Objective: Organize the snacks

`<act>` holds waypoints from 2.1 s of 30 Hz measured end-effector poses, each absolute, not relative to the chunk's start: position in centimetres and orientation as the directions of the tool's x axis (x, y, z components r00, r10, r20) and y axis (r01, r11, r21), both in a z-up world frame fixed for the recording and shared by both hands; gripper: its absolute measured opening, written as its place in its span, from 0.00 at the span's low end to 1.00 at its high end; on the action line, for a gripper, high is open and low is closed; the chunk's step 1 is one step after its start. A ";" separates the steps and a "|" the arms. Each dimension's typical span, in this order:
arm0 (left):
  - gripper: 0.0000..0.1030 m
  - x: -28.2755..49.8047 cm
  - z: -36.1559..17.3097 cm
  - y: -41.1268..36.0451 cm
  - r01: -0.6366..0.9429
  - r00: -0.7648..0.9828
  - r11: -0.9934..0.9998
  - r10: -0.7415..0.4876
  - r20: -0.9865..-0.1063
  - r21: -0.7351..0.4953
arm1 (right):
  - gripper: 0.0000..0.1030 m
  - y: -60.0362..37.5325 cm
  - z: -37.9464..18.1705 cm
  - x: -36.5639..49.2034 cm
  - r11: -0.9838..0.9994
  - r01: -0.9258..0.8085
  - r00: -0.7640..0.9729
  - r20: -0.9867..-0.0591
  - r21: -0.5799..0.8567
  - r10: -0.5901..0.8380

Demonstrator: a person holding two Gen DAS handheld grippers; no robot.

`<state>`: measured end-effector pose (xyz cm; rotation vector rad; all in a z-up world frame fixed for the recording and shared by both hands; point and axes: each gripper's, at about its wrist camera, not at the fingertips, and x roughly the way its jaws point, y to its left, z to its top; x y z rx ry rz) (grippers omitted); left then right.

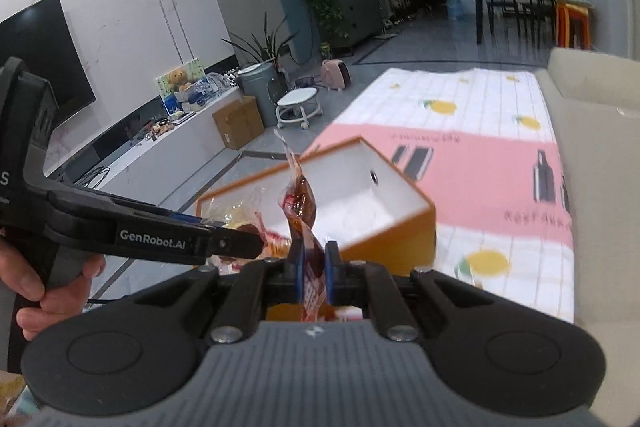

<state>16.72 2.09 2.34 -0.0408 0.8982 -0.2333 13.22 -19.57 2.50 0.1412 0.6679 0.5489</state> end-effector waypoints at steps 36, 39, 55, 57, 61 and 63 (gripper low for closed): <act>0.44 28.6 -9.5 5.5 0.096 0.337 0.995 -0.009 -0.941 0.024 | 0.06 -8.7 -8.3 30.1 0.890 -0.437 0.455 -0.821 0.133 0.346; 0.44 28.7 -10.3 5.5 0.094 0.319 0.995 -0.001 -0.948 0.030 | 0.06 -8.3 -8.4 30.2 0.887 -0.447 0.460 -0.822 0.114 0.337; 0.67 28.0 -9.9 5.6 0.075 0.315 0.997 0.010 -0.949 0.035 | 0.21 -7.9 -7.9 30.2 0.889 -0.453 0.462 -0.835 0.068 0.299; 0.72 27.6 -9.3 5.5 0.067 0.331 0.997 0.018 -0.943 0.042 | 0.25 -8.1 -7.5 30.0 0.892 -0.448 0.475 -0.829 0.061 0.296; 0.73 26.5 -7.9 5.7 0.047 0.366 0.999 0.006 -0.931 0.025 | 0.35 -8.9 -6.4 29.2 0.903 -0.425 0.515 -0.802 0.067 0.302; 0.73 25.9 -7.1 5.7 0.041 0.392 0.999 0.000 -0.920 0.018 | 0.38 -9.4 -5.7 28.7 0.911 -0.406 0.541 -0.783 0.077 0.307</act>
